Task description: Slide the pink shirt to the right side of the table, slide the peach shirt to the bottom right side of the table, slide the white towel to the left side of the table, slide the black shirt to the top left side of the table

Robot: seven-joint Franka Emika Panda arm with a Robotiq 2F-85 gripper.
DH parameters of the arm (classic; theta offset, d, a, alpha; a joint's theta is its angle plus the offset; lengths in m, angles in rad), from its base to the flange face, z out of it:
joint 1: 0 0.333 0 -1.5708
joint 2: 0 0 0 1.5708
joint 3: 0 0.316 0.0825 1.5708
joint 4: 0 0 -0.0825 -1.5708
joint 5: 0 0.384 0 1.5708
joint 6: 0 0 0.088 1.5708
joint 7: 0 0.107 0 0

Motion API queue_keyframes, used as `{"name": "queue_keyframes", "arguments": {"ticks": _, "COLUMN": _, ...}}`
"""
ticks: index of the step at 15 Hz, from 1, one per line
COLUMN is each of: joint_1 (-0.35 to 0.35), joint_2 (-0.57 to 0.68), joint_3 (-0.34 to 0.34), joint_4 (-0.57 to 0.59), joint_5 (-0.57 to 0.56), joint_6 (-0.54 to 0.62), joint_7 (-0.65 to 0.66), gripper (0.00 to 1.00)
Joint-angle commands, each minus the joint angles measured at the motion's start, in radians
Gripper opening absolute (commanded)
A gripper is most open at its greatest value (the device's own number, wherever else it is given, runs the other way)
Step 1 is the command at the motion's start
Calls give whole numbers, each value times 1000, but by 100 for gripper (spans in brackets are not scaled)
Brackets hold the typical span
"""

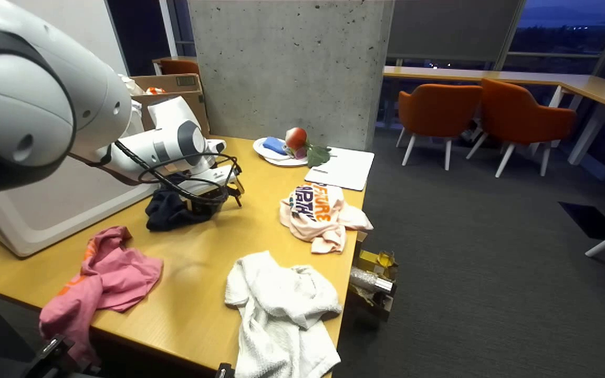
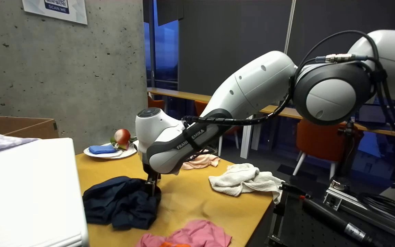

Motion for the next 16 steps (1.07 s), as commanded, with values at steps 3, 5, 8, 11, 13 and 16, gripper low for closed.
{"name": "queue_keyframes", "arguments": {"ticks": 3, "joint_1": -21, "joint_2": 156, "joint_3": -34, "joint_4": 322, "joint_5": 9, "joint_6": -134, "joint_7": 5, "gripper": 100}}
{"name": "queue_keyframes", "arguments": {"ticks": 5, "joint_1": -20, "joint_2": 194, "joint_3": -28, "joint_4": 382, "joint_5": 13, "joint_6": -160, "joint_7": 11, "gripper": 100}}
{"name": "queue_keyframes", "arguments": {"ticks": 8, "joint_1": -9, "joint_2": 218, "joint_3": -23, "joint_4": 423, "joint_5": 6, "joint_6": -165, "joint_7": 28, "gripper": 100}}
{"name": "queue_keyframes", "arguments": {"ticks": 11, "joint_1": -1, "joint_2": 179, "joint_3": -28, "joint_4": 388, "joint_5": 0, "joint_6": -140, "joint_7": 57, "gripper": 100}}
{"name": "queue_keyframes", "arguments": {"ticks": 13, "joint_1": -4, "joint_2": 211, "joint_3": -16, "joint_4": 458, "joint_5": 16, "joint_6": -162, "joint_7": 58, "gripper": 100}}
{"name": "queue_keyframes", "arguments": {"ticks": 16, "joint_1": 0, "joint_2": 199, "joint_3": 14, "joint_4": 452, "joint_5": 39, "joint_6": -147, "joint_7": 54, "gripper": 100}}
